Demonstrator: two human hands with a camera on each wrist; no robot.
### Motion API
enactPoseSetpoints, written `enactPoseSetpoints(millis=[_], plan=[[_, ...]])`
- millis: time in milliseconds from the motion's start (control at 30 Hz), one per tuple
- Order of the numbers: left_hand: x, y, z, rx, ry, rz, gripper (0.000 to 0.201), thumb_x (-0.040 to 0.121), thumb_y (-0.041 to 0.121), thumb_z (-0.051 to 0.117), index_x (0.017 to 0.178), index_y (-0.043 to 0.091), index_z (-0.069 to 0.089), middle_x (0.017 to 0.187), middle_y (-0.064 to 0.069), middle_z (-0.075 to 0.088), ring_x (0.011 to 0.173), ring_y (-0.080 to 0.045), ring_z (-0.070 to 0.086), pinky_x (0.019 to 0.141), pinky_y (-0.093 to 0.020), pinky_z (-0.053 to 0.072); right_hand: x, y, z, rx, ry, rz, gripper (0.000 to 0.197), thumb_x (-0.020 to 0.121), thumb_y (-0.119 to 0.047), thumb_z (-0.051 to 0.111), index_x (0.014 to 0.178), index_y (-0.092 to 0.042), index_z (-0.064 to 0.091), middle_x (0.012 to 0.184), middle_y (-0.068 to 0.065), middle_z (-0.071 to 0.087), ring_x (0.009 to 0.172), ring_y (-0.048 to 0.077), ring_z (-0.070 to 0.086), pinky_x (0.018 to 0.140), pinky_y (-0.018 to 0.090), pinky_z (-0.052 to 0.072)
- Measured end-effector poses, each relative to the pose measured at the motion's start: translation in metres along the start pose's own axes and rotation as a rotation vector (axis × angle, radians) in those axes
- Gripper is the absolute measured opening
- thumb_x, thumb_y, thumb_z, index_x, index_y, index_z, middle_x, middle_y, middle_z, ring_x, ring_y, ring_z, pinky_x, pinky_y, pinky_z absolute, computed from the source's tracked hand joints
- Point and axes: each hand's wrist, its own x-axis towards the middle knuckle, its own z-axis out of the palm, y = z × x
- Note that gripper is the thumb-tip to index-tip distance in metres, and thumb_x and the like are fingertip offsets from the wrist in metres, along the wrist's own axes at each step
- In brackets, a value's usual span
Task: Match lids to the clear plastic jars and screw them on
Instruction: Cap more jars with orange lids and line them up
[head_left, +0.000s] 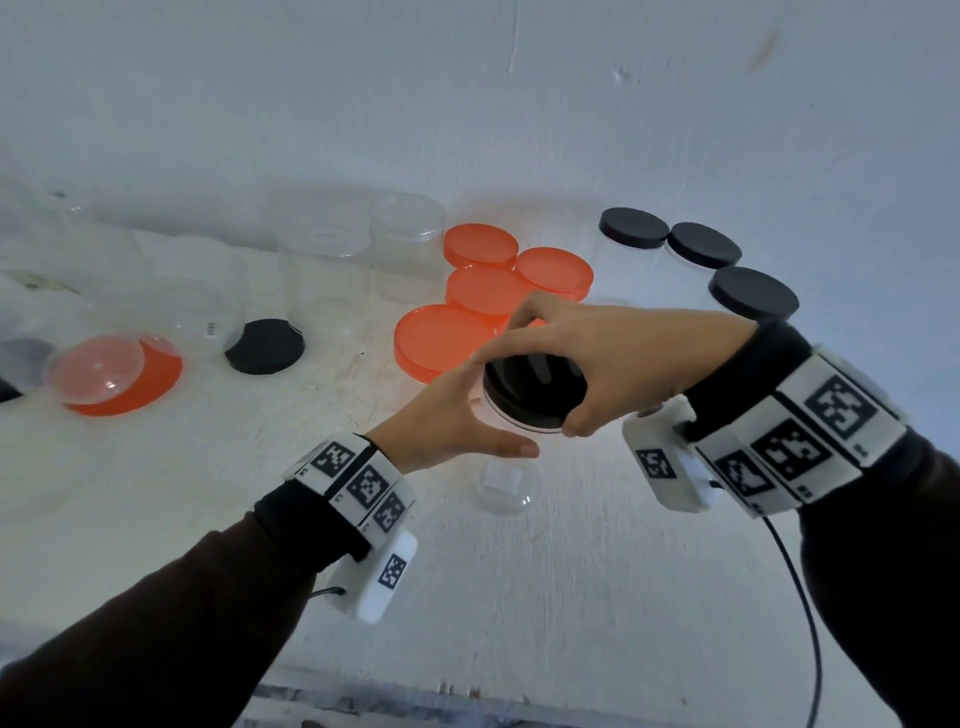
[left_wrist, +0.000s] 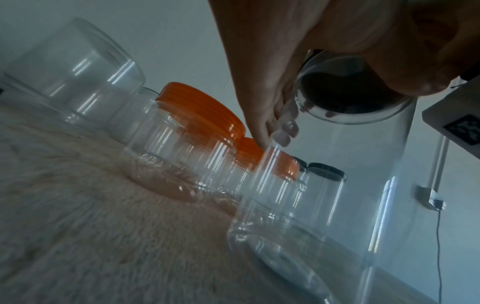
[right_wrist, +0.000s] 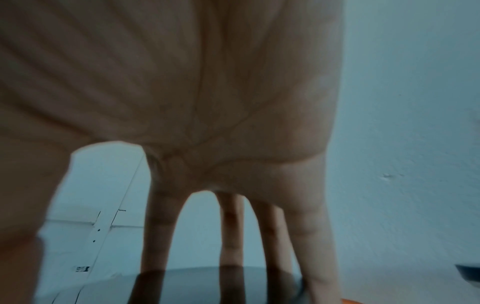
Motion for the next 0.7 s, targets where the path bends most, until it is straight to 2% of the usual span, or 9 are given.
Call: enactPoseSetpoints(millis=[67,133,333,500,600,700], plan=[[0.000,0.000,-0.001,-0.018,-0.001,0.003,0.073,0.061,0.015,0.085,0.116,0.041,0.043,0.115,0.019,0.056,0.110,0.009,0.050,0.094,-0.009,0.037,0.002,-0.002,0.000,-0.005,0.013,0.001,0.080,0.072,-0.016,0.072,0.137,-0.042,0.033,0.127,-0.007,0.030,0.104,0.014,0.043,0.073,0.017,0.046],[0.000,0.000,-0.001,-0.038,-0.007,0.007,0.069,0.063,0.008,0.083,0.112,0.040,0.046,0.112,0.019,0.058,0.107,0.010,0.052,0.090,-0.006,0.038,0.003,-0.003,0.001,-0.008,0.019,0.003,0.079,0.070,-0.017,0.073,0.134,-0.042,0.034,0.127,-0.007,0.031,0.104,0.014,0.044,0.082,0.028,0.047],[0.003,-0.001,-0.002,-0.078,-0.028,0.000,0.067,0.062,0.007,0.083,0.111,0.037,0.048,0.106,0.021,0.062,0.107,0.007,0.054,0.089,-0.008,0.040,0.003,-0.002,-0.001,-0.007,0.027,-0.014,0.079,0.066,-0.018,0.074,0.130,-0.044,0.038,0.121,-0.012,0.034,0.102,0.013,0.046,0.080,0.028,0.047],[0.001,0.001,0.002,-0.078,0.005,0.036,0.073,0.061,0.006,0.082,0.118,0.032,0.045,0.114,0.014,0.058,0.108,0.009,0.052,0.088,-0.006,0.038,0.006,-0.002,-0.002,-0.055,0.095,0.006,0.073,0.062,-0.035,0.077,0.123,-0.047,0.041,0.110,-0.010,0.042,0.096,0.011,0.047,0.080,0.029,0.048],[0.000,0.000,0.004,-0.078,0.033,0.037,0.073,0.061,0.008,0.084,0.119,0.029,0.046,0.115,0.011,0.060,0.108,0.004,0.054,0.090,-0.009,0.040,0.009,-0.003,0.002,-0.115,0.150,0.038,0.070,0.061,-0.049,0.074,0.122,-0.040,0.042,0.103,-0.008,0.045,0.091,0.012,0.046,0.075,0.027,0.046],[-0.001,0.000,0.006,-0.073,0.046,0.038,0.073,0.059,0.013,0.086,0.119,0.031,0.047,0.116,0.011,0.061,0.109,0.001,0.055,0.093,-0.013,0.041,0.009,-0.005,0.008,-0.154,0.225,0.093,0.065,0.064,-0.055,0.070,0.119,-0.029,0.047,0.096,-0.005,0.048,0.085,0.013,0.046,0.069,0.025,0.043]])
